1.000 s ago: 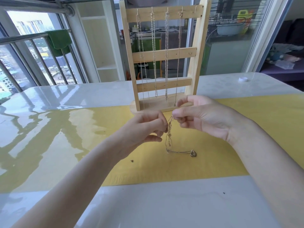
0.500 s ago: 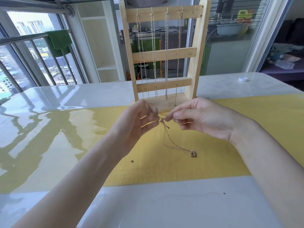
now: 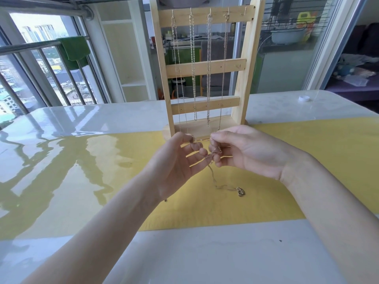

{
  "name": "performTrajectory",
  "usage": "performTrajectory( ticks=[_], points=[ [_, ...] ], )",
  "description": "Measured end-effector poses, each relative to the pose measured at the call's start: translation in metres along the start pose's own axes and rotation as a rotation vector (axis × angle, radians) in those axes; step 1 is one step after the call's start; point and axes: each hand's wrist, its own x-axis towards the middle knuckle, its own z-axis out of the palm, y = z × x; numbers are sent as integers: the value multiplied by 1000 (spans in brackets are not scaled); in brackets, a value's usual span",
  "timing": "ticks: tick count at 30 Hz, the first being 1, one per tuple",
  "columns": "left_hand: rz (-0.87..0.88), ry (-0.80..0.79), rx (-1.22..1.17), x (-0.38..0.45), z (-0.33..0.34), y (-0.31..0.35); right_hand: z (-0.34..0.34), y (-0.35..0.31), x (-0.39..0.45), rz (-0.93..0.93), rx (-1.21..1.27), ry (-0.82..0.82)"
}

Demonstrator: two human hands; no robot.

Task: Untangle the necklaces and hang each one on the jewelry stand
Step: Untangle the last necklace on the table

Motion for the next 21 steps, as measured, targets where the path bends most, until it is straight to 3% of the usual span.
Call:
performTrajectory(
  ticks=[5, 10, 16, 21],
  points=[
    [30, 88, 48, 2, 1, -6, 0, -2, 1, -31, 205, 145],
    [59, 76, 121, 1, 0, -6, -1, -2, 1, 26, 396, 161],
    [33, 21, 280, -2, -3, -7, -6, -2, 0, 43, 385, 174],
    [-90, -94, 450, -6, -3, -11, -10, -3, 0, 13, 385, 157]
  ],
)
